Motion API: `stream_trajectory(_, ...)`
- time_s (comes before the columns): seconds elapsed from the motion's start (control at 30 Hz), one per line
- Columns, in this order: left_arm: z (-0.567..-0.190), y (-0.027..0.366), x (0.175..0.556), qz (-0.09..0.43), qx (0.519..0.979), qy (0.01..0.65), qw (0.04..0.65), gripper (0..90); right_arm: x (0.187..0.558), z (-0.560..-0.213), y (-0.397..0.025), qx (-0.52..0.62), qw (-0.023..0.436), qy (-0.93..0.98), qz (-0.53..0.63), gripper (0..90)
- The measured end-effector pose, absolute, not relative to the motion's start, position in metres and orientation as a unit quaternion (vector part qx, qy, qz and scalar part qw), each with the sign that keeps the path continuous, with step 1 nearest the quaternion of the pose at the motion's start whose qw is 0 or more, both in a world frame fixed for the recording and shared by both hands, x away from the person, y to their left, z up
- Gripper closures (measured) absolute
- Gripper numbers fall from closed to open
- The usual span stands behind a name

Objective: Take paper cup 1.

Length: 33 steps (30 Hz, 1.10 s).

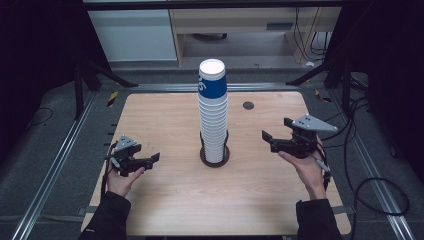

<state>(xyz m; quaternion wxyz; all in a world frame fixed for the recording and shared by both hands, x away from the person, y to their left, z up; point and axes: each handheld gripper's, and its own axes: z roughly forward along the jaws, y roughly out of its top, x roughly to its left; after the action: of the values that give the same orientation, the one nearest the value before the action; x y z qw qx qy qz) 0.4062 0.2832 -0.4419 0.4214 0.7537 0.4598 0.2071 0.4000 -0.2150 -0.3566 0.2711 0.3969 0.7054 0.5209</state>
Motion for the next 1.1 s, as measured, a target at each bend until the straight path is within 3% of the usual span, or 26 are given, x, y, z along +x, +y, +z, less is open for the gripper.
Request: stream_trajectory(1.1, -0.445, 0.275, 0.407, 0.201, 0.767, 0.448, 0.412, 14.8, 0.412, -0.261, -0.135, 0.279, 0.238, 0.684, 0.63, 9.1)
